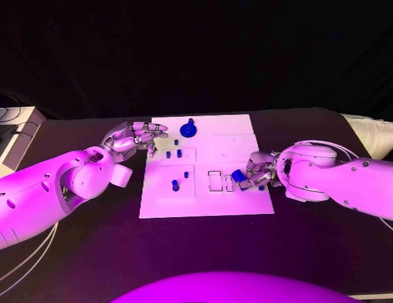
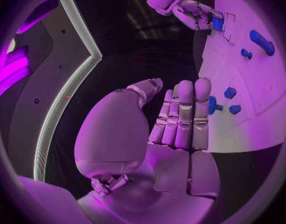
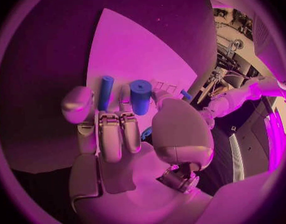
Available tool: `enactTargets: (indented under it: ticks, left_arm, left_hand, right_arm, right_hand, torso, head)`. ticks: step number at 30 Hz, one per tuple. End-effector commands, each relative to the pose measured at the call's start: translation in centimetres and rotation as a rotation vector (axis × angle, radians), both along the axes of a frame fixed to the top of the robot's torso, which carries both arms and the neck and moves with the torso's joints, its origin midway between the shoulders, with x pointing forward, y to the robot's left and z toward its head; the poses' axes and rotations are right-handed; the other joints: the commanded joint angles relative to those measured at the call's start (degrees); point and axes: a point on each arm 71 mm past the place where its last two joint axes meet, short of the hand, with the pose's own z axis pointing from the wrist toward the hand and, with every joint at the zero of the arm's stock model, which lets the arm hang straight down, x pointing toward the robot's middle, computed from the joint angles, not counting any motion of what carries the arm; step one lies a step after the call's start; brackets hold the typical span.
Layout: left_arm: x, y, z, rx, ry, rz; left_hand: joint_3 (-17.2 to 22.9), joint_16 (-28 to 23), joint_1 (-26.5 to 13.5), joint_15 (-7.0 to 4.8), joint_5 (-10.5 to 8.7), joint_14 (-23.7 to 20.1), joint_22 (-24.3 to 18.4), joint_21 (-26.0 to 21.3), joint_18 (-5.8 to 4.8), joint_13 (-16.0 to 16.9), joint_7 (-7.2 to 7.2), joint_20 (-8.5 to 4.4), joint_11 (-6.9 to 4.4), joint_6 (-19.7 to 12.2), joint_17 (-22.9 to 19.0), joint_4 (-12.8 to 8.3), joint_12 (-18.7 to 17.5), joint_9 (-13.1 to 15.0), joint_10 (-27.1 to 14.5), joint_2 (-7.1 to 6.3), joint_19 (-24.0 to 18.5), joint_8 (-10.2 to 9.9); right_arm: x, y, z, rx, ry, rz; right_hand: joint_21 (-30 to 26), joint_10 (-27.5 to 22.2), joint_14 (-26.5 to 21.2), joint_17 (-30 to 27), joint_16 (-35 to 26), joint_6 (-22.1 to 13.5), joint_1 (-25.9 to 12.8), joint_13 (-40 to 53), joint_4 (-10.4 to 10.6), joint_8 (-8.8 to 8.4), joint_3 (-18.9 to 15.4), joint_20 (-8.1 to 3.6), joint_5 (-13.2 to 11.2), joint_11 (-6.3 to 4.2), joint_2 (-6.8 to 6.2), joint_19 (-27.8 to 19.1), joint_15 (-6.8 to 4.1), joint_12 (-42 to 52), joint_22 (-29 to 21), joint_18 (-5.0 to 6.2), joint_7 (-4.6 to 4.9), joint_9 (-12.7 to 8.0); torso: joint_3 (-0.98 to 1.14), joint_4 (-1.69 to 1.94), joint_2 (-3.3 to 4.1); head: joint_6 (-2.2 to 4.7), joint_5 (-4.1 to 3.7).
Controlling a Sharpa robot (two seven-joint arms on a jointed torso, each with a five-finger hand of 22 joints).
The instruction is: Assemble the parts on the task board
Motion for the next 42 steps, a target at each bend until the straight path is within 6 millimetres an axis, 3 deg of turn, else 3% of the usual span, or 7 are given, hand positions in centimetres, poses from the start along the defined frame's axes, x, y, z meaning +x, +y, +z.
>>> enactTargets:
  ticks: [1,4,7,12,25,42]
  left_arm:
    - [-0.1,-0.2,0.1,-0.011,0.000,-0.016]
    - [-0.1,-0.2,0.0,-0.011,0.001,-0.017]
    - [-0.1,-0.2,0.0,-0.011,0.003,-0.017]
    - [-0.1,-0.2,0.0,-0.011,0.006,-0.017]
    - [-0.1,-0.2,0.0,-0.010,0.011,-0.019]
    - [-0.1,-0.4,0.0,-0.013,0.014,-0.031]
  left_hand:
    - [0.07,0.31,-0.19,0.23,-0.12,-0.02,0.02,0.24,-0.62,0.05,-0.20,-0.13,-0.22,-0.17,0.10,0.32,0.40,-0.04,0.07,0.21,-0.38,0.26]
    - [0.06,0.31,-0.27,0.23,-0.11,-0.01,0.03,0.24,-0.62,0.05,-0.19,-0.13,-0.22,-0.20,0.10,0.42,0.42,-0.05,0.06,0.27,-0.38,0.27]
    - [0.05,0.31,-0.34,0.24,-0.11,-0.01,0.03,0.24,-0.62,0.06,-0.18,-0.13,-0.21,-0.23,0.10,0.49,0.43,-0.06,0.05,0.32,-0.39,0.26]
    - [0.04,0.31,-0.51,0.26,-0.07,0.00,-0.02,0.19,-0.62,0.06,-0.13,-0.12,-0.18,-0.36,0.11,0.72,0.45,-0.10,-0.01,0.47,-0.43,0.24]
    - [0.03,0.32,-0.69,0.28,-0.04,0.02,0.01,0.21,-0.63,0.07,-0.11,-0.10,-0.17,-0.43,0.12,0.97,0.49,-0.13,-0.04,0.66,-0.41,0.25]
    - [0.01,0.33,-0.76,0.29,-0.03,0.03,0.05,0.24,-0.64,0.08,-0.12,-0.09,-0.17,-0.45,0.12,1.09,0.51,-0.13,-0.07,0.72,-0.38,0.27]
  right_arm:
    - [-0.2,-0.2,-0.7,-0.007,0.000,-0.011]
    - [-0.4,-0.1,-0.6,0.021,0.002,-0.020]
    - [-0.6,-0.1,-0.5,0.052,0.019,-0.040]
    - [-0.7,-0.4,-0.3,0.108,0.058,-0.082]
    - [-0.2,-0.2,1.7,0.242,0.117,-0.170]
    - [0.4,3.7,2.1,0.253,0.132,-0.108]
  right_hand:
    - [-0.22,4.71,5.94,14.49,0.29,-0.31,3.74,13.28,-0.77,-0.82,2.42,-0.27,1.56,-0.55,0.85,-0.05,-0.35,-0.38,0.17,-0.69,-0.78,0.35]
    - [-0.17,4.71,5.94,14.48,0.29,-0.20,6.65,13.30,-1.06,-1.41,6.32,-0.38,2.95,-0.72,0.74,0.01,-0.49,-0.38,0.45,-0.70,-0.94,0.64]
    - [-0.23,4.73,5.95,14.52,0.30,-0.03,7.77,13.34,-1.10,-1.92,10.21,-0.44,3.16,-0.74,-0.38,0.05,-0.52,-0.38,0.67,-0.72,-0.94,1.01]
    - [-0.39,4.70,5.93,14.42,0.27,0.09,7.49,13.30,-1.08,-2.40,12.92,-0.40,3.42,-0.63,-1.83,0.04,-0.44,-0.44,0.81,-0.73,-0.79,1.32]
    - [-0.71,4.57,5.90,14.31,0.23,0.17,6.81,13.15,-0.98,-2.61,13.66,-0.35,3.51,-0.52,-2.80,-0.05,-0.36,-0.61,0.72,-0.69,-0.67,1.50]
    - [-1.34,4.36,5.84,14.02,0.14,0.27,5.10,12.91,-0.59,-3.01,14.43,-0.22,2.13,-0.32,-3.51,-0.24,-0.19,-0.88,0.53,-0.61,-0.46,1.80]
  torso:
    - [0.03,-0.03,-0.07]
    - [0.04,-0.02,-0.07]
    - [0.02,-0.04,-0.09]
    - [-0.08,-0.03,-0.13]
    - [-0.08,-0.08,-0.08]
    - [-0.06,-0.11,-0.04]
  head:
    - [-0.03,0.00]
    - [-0.01,0.01]
    - [0.02,0.04]
    - [0.04,0.03]
    - [0.21,-0.05]
    - [0.23,-0.09]
